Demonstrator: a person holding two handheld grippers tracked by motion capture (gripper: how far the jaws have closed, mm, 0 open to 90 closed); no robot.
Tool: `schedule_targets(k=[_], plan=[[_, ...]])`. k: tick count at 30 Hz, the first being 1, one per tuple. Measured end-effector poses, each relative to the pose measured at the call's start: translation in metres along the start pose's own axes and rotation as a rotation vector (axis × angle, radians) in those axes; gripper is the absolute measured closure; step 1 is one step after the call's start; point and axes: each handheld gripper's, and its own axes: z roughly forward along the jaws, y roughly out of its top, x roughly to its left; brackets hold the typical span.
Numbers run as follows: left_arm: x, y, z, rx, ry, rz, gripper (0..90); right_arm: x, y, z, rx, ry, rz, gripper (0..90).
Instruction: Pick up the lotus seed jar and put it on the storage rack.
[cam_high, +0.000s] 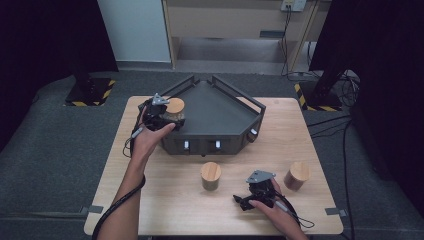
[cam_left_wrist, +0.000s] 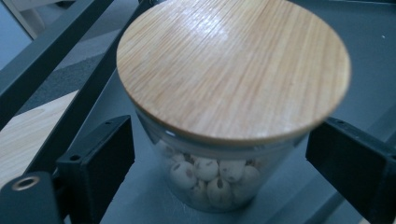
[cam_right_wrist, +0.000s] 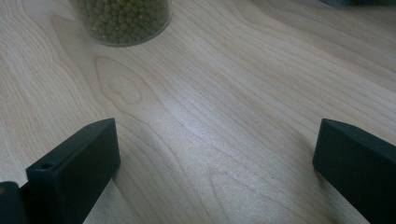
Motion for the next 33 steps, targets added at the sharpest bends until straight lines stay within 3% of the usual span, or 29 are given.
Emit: schedule_targets(k=[11,33], plan=[[-0.004,-0.009,-0.022,-0.035,0.02,0.003,4.8,0.0,0.0,0.0,0.0,0.0,0.0,1.0],[-0.02,-0.037,-0.057,-0.035,0.015,0.036,4.3,0.0,0.0,0.0,0.0,0.0,0.0,0.9]])
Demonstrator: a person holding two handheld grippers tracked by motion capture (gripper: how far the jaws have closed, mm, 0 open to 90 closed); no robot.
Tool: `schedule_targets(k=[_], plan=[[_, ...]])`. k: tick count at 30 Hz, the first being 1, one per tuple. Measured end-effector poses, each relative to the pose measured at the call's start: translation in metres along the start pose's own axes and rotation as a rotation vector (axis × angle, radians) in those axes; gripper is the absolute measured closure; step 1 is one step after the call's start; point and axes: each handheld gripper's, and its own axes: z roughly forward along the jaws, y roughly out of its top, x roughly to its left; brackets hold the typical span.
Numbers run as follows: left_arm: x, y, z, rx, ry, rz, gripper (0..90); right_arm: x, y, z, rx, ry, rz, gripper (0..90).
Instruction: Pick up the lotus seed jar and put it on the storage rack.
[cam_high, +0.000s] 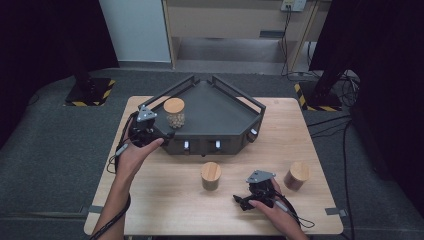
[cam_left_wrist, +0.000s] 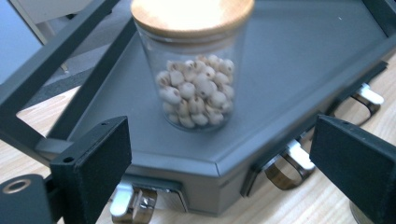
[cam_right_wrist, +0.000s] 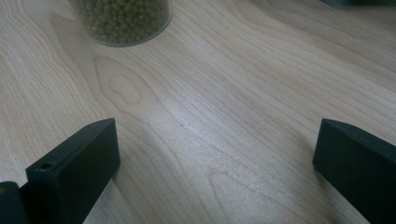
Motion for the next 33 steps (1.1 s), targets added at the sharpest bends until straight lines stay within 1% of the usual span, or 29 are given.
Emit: schedule_targets(k=[5,8,13,17,18,21,26,31,33], plan=[[-0.007,-0.008,-0.01,-0.007,-0.002,0.02,3.7,0.0,0.0,0.0,0.0,0.0,0.0,1.0],[-0.01,-0.013,-0.014,-0.01,-0.003,0.019,3.4,0.0,0.0,0.0,0.0,0.0,0.0,0.9],[-0.012,-0.026,-0.019,-0.013,0.001,-0.003,3.4,0.0,0.0,0.0,0.0,0.0,0.0,0.9],[-0.013,-0.034,-0.019,0.001,0.001,-0.015,3.4,0.0,0.0,0.0,0.0,0.0,0.0,0.9],[-0.014,-0.035,-0.02,0.009,0.003,-0.012,3.4,0.0,0.0,0.0,0.0,0.0,0.0,0.9],[-0.016,-0.037,-0.022,0.013,0.009,-0.002,3.4,0.0,0.0,0.0,0.0,0.0,0.0,0.9],[-0.019,-0.045,-0.028,0.007,0.016,-0.007,3.3,0.0,0.0,0.0,0.0,-0.001,0.0,0.9],[-0.022,-0.06,-0.033,0.003,0.021,-0.022,3.3,0.0,0.0,0.0,0.0,-0.001,0.0,0.9],[-0.022,-0.066,-0.033,0.009,0.025,-0.025,3.3,0.0,0.0,0.0,0.0,-0.001,0.0,0.9]])
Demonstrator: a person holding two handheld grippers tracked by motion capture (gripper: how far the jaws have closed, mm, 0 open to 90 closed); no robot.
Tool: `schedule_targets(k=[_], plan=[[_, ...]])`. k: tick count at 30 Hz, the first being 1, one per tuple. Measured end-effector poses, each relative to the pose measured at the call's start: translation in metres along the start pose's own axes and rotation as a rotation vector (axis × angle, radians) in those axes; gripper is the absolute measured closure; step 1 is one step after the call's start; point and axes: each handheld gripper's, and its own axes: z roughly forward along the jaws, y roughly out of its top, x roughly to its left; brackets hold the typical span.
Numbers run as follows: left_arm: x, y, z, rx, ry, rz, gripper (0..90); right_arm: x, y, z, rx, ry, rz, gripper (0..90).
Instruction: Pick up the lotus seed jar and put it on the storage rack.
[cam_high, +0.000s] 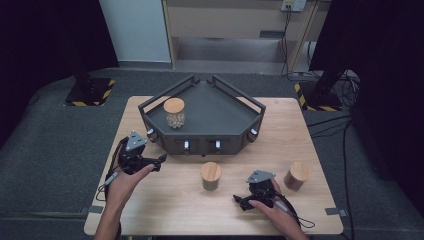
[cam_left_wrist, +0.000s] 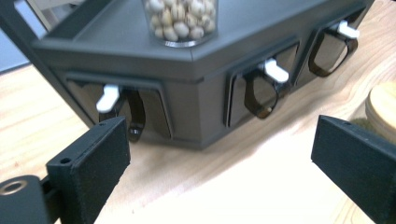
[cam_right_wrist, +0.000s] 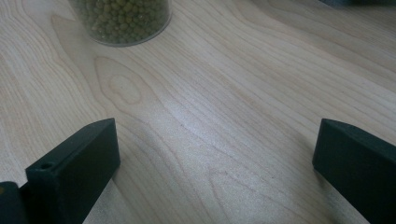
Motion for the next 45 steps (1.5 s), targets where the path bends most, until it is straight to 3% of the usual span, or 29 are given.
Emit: schedule_targets(k=[11,23,29,35,45], plan=[[-0.001,-0.032,0.002,0.015,0.017,-0.049,3.2,0.0,0.0,0.0,0.0,0.0,0.0,1.0],[-0.002,-0.053,0.01,0.05,0.02,-0.075,3.1,0.0,0.0,0.0,0.0,0.0,0.0,1.0],[-0.003,-0.061,0.014,0.064,0.021,-0.085,3.1,0.0,0.0,0.0,0.0,0.0,0.0,1.0],[-0.009,-0.067,0.021,0.104,0.046,-0.065,3.5,0.0,0.0,0.0,0.0,0.0,0.0,1.0],[-0.009,-0.074,0.028,0.135,0.04,-0.086,3.2,0.0,0.0,0.0,0.0,0.0,0.0,1.0]])
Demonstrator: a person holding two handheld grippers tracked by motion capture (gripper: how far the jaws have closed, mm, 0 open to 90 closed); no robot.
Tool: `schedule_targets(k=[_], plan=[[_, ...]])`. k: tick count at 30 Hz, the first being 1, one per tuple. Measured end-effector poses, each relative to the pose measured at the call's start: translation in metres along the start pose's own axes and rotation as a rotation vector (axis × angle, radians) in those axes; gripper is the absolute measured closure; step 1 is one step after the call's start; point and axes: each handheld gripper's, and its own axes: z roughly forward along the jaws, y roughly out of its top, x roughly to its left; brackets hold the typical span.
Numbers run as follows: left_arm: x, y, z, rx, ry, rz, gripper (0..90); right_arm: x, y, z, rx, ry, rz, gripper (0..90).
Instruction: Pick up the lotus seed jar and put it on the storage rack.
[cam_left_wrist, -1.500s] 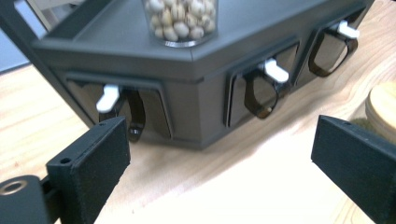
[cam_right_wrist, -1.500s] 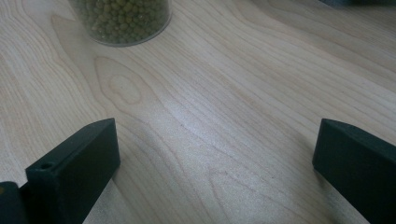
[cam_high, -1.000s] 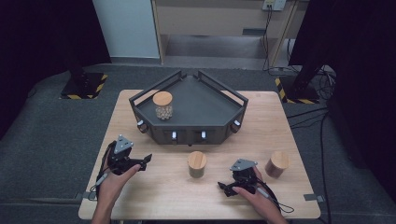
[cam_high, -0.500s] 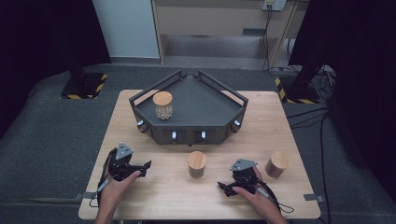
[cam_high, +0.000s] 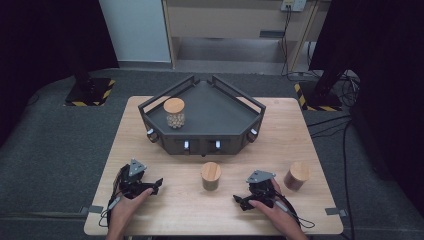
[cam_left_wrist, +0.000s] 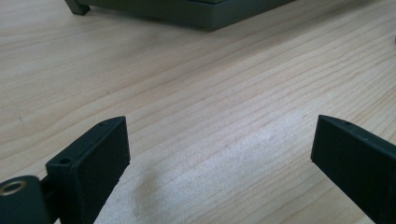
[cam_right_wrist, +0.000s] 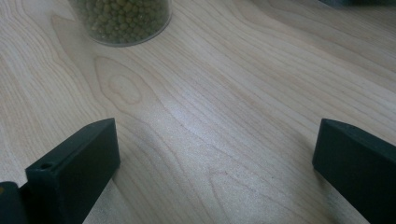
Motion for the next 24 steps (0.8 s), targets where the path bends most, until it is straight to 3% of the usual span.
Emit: schedule_targets(k=[11,14,24], plan=[[0.0031,-0.0026,0.0077,0.047,-0.011,-0.015,3.3,0.0,0.0001,0.0,0.0,0.0,0.0,1.0],[0.0014,-0.0031,0.0086,0.054,-0.008,0.006,3.0,0.0,0.0001,0.0,0.0,0.0,0.0,1.0],[0.0005,-0.0026,0.0096,0.058,-0.008,0.018,0.9,-0.0002,0.0001,-0.0001,0.001,0.001,0.001,1.0]])
